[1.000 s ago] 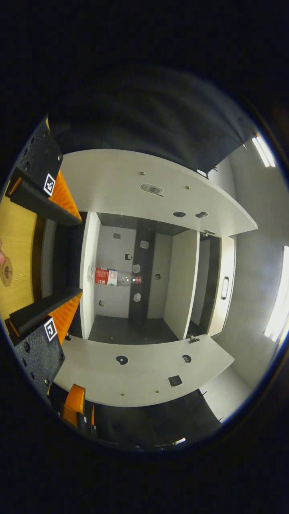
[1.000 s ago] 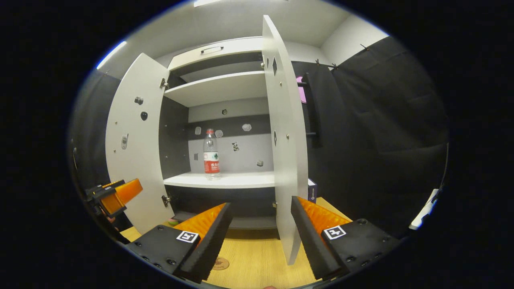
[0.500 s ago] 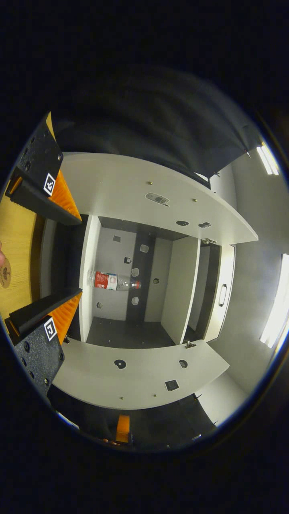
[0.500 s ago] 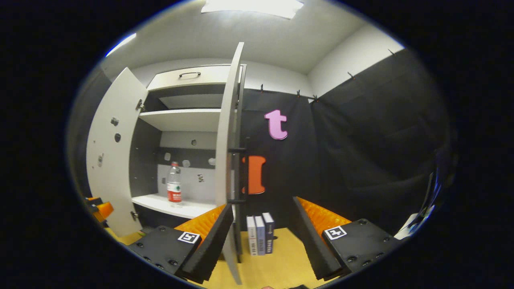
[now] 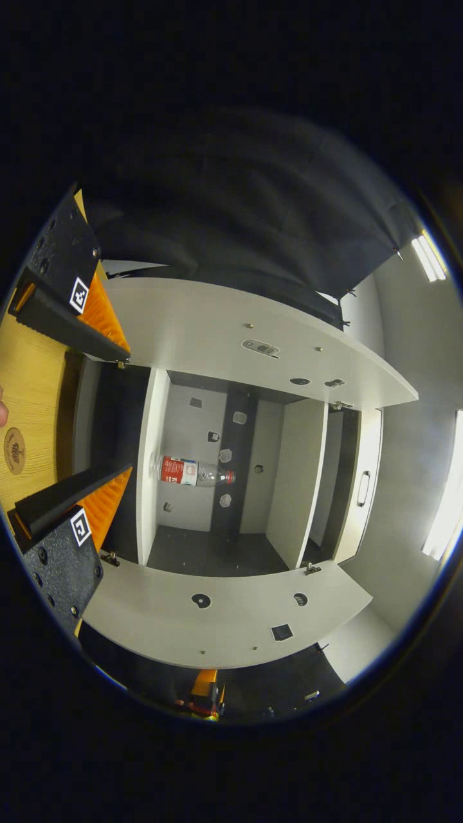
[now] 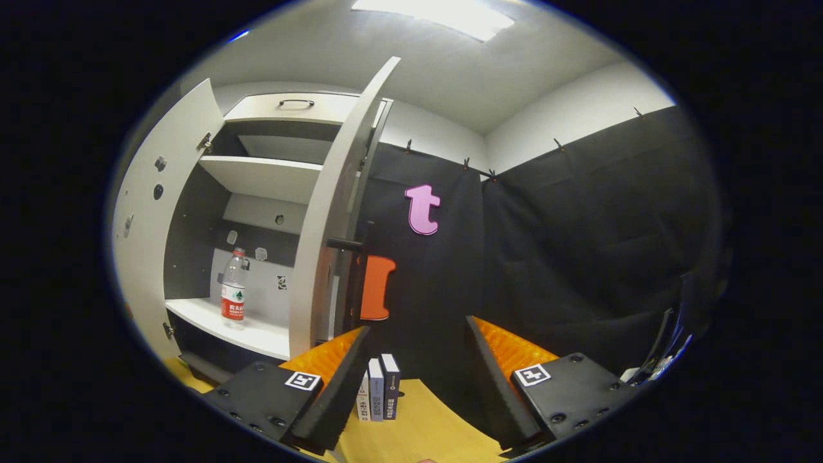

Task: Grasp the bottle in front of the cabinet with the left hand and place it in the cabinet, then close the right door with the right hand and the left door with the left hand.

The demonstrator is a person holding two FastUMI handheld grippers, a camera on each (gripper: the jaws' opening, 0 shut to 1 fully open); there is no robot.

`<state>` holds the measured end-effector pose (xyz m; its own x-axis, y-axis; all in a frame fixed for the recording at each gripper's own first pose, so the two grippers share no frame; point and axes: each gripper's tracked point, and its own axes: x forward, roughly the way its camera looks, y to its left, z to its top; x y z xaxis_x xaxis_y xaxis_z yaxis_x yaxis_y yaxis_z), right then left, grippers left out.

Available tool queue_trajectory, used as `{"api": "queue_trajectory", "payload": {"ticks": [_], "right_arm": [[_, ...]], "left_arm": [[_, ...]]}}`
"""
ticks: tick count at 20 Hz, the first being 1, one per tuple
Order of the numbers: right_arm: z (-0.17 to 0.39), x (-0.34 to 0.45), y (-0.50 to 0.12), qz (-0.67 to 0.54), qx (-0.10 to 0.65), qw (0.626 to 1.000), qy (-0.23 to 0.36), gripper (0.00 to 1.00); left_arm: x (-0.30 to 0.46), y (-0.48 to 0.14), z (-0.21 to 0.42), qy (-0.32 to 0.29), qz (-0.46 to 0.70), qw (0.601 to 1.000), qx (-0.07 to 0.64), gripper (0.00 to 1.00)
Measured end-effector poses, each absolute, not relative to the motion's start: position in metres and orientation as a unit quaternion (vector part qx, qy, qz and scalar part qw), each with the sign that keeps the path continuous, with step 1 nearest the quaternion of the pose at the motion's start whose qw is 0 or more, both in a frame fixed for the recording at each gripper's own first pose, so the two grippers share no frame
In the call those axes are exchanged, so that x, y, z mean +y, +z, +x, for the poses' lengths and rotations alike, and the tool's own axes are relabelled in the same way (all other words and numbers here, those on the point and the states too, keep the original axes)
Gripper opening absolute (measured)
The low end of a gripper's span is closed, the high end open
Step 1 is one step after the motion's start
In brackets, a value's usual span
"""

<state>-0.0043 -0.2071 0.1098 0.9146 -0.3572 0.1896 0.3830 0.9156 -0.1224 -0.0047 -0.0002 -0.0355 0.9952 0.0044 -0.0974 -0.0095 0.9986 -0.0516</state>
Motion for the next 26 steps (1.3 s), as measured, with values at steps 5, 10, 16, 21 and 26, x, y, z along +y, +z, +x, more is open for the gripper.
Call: {"api": "queue_trajectory", "payload": {"ticks": [5,10,16,21,26], "right_arm": [[-0.003,-0.228,0.136,-0.016,-0.091,0.976,-0.199,0.97],[0.005,-0.220,0.130,-0.037,-0.071,0.978,-0.193,0.98],[0.010,-0.214,0.129,-0.044,-0.071,0.980,-0.183,0.95],[0.011,-0.210,0.128,-0.037,-0.071,0.981,-0.174,0.95],[0.012,-0.189,0.126,-0.040,-0.073,0.984,-0.156,0.95]], "left_arm": [[0.005,-0.032,-0.003,-0.001,-0.042,0.998,0.048,0.94],[0.002,-0.029,0.001,-0.018,-0.037,0.998,0.046,0.95],[-0.007,-0.025,0.006,-0.032,-0.048,0.998,0.037,0.94],[-0.005,-0.025,0.010,-0.026,-0.050,0.998,0.036,0.94],[-0.011,-0.021,0.017,-0.031,-0.047,0.998,0.025,0.94]]}}
